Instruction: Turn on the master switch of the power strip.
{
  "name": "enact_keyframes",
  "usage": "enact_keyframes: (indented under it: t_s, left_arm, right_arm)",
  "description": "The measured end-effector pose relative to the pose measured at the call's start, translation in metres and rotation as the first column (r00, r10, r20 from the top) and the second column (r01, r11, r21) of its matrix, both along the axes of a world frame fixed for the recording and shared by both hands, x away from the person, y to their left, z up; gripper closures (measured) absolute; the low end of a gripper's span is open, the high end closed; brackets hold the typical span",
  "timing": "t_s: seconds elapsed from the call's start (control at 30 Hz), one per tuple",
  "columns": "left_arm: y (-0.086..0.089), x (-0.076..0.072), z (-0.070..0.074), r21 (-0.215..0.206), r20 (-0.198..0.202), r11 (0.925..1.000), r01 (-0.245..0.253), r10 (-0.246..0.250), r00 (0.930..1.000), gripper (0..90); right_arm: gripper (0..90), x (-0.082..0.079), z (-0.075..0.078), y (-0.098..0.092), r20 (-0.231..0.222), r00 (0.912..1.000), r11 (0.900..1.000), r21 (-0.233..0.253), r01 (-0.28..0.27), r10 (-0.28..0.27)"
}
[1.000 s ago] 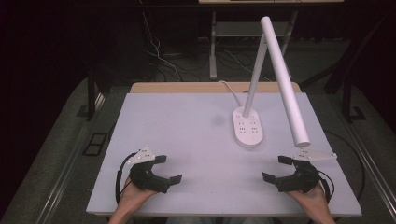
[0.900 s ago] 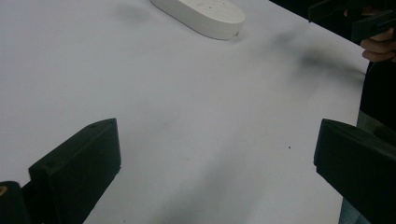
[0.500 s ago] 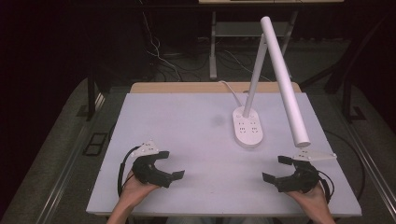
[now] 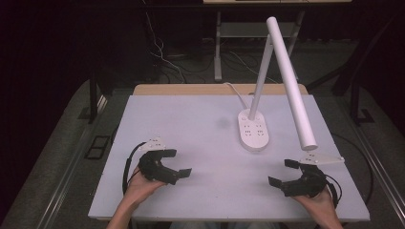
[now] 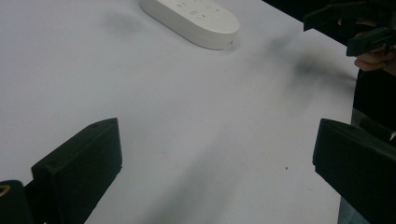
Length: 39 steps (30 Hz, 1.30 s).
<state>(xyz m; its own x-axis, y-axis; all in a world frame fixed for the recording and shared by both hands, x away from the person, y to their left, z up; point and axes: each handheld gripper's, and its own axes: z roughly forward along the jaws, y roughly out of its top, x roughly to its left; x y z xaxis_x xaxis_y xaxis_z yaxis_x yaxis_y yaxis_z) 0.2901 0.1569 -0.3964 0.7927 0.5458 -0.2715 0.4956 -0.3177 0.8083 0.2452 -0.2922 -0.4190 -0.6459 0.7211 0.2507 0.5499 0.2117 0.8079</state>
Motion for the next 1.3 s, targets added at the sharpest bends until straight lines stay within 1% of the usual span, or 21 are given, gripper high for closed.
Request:
enact_keyframes:
  t_s: [0.07, 0.13, 0.2, 0.4, 0.6, 0.8, 0.9, 0.97, 1.07, 1.23, 1.3]
  left_arm:
    - [-0.003, 0.004, 0.004, -0.006, -0.008, 0.9999, 0.01, -0.01, 0.9999, 0.4]
    - [-0.004, 0.006, 0.005, -0.004, -0.007, 0.9999, 0.015, -0.015, 0.9999, 0.5]
    - [-0.007, 0.011, 0.008, 0.002, -0.006, 0.9998, 0.021, -0.021, 0.9998, 0.6]
    - [-0.012, 0.018, 0.012, 0.013, -0.007, 0.9993, 0.034, -0.034, 0.9994, 1.1]
    - [-0.02, 0.028, 0.021, 0.029, -0.004, 0.9982, 0.053, -0.052, 0.9986, 1.5]
    - [-0.026, 0.036, 0.026, 0.032, -0.006, 0.9976, 0.061, -0.061, 0.9981, 1.8]
    - [-0.03, 0.04, 0.029, 0.04, -0.006, 0.9965, 0.073, -0.073, 0.9973, 2.0]
    - [-0.031, 0.041, 0.03, 0.035, -0.009, 0.9966, 0.074, -0.074, 0.9973, 2.1]
    - [-0.037, 0.046, 0.034, 0.051, -0.006, 0.9947, 0.09, -0.089, 0.996, 2.1]
    - [-0.042, 0.052, 0.039, 0.058, -0.001, 0.9935, 0.098, -0.098, 0.9952, 2.5]
    - [-0.044, 0.055, 0.042, 0.065, 0.0, 0.9925, 0.104, -0.104, 0.9946, 2.6]
  right_arm:
    - [0.2, 0.0, 0.0, 0.0, 0.0, 1.0, 1.0, 0.0, 0.0, 0.0]
    - [0.2, 0.0, 0.0, 0.0, 0.0, 1.0, 1.0, 0.0, 0.0, 0.0]
    - [0.2, 0.0, 0.0, 0.0, 0.001, 1.0, 1.0, 0.0, 0.0, 0.0]
    - [0.2, 0.0, 0.0, 0.0, 0.001, 1.0, 1.0, 0.0, -0.001, 0.001]
    - [0.2, 0.0, 0.0, 0.0, 0.003, 1.0, 1.0, 0.0, -0.002, 0.002]
    - [0.2, 0.0, 0.0, 0.0, 0.005, 1.0, 1.0, 0.0, -0.001, 0.001]
    - [0.2, 0.0, 0.0, 0.0, 0.006, 1.0, 1.0, 0.0, -0.002, 0.002]
    - [0.2, 0.0, 0.0, 0.0, 0.006, 1.0, 1.0, 0.0, -0.003, 0.003]
    - [0.2, 0.0, 0.0, 0.0, 0.006, 1.0, 1.0, 0.0, -0.003, 0.003]
    - [0.2, 0.0, 0.0, 0.0, 0.006, 1.0, 1.0, -0.001, -0.003, 0.003]
    - [0.2, -0.001, 0.0, 0.001, -0.002, 1.0, 1.0, 0.001, -0.003, 0.003]
